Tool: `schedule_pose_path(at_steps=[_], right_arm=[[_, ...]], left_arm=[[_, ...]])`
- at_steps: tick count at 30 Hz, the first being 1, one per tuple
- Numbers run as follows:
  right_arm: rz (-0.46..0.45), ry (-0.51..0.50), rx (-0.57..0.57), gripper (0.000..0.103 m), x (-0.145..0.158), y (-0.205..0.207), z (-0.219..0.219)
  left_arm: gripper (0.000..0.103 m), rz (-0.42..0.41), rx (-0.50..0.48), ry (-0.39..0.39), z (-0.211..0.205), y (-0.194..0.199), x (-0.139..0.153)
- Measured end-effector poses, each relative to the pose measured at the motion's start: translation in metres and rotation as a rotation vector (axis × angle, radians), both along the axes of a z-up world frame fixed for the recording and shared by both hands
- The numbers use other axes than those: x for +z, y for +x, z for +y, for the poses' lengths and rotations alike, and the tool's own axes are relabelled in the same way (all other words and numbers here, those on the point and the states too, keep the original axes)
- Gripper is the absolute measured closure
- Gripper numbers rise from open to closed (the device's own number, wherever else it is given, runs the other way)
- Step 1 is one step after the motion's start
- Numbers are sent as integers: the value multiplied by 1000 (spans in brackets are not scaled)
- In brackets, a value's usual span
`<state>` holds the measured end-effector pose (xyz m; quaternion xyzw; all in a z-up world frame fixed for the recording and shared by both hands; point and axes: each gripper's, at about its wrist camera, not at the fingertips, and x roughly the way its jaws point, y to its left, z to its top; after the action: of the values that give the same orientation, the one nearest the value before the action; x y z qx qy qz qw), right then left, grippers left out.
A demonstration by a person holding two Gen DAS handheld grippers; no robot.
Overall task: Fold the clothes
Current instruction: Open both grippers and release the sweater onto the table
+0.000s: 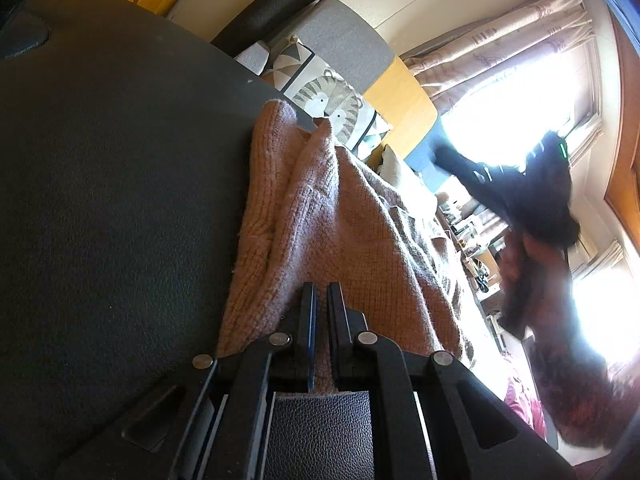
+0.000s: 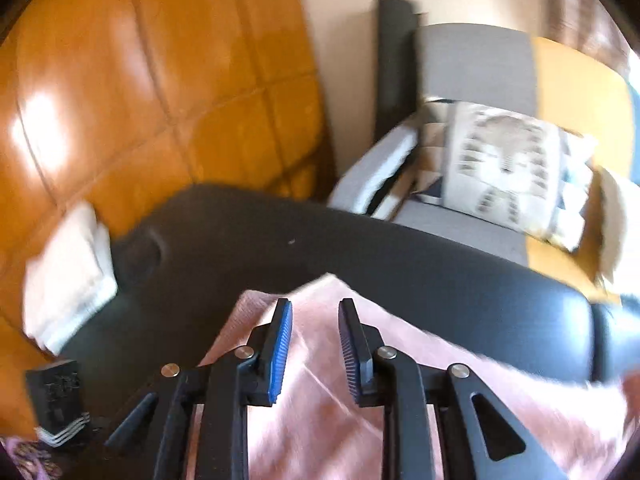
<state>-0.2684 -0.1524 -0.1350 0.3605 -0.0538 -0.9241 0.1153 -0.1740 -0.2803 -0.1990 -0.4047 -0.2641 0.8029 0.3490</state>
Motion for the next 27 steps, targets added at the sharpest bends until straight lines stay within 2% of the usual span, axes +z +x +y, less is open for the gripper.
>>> schedule_pose_path(at_steps=[2,6,9,10,11,12,13,14,15,16,17,18,21,23,26,27], right_arm=[[-11,46,-74,78,-2,27,26],[-70,231,-178,78,-28,81,63],[-83,423,-240,78,-46,113,90],[-71,482,-272,77,-52,122,98],[-63,493,-298,74,-58,129,109],[-53,491,-323,71,-66,137,121],[-33,428,-342,70,-73,145,135],[-19,383,-355,64,-73,148,144],[-9,343,-373,49,-73,151,154],[-17,328,-412,40,-73,151,161],[-24,311,-447,27,-72,151,169],[-29,287,-461,21,-73,149,173],[-34,232,-470,20,-71,145,182],[0,253,-494,20,-67,151,181],[55,301,-538,23,-61,159,176],[63,304,-542,25,-60,160,176]], left_arm=[[95,0,2,-9,0,0,1],[96,0,15,-48,1,1,6],[95,8,50,-179,13,1,23],[88,20,62,-225,19,1,34],[84,34,70,-245,22,1,42],[76,61,84,-256,25,-2,52],[66,88,99,-268,28,-5,63],[62,117,118,-306,32,-11,70],[57,146,137,-344,36,-17,76],[55,174,155,-383,39,-23,83],[54,197,150,-446,45,-34,85],[54,220,145,-508,51,-45,86],[54,277,78,-678,62,-74,80],[54,333,4,-816,81,-82,69],[54,415,-80,-926,99,-81,60],[60,456,-94,-972,105,-78,59]])
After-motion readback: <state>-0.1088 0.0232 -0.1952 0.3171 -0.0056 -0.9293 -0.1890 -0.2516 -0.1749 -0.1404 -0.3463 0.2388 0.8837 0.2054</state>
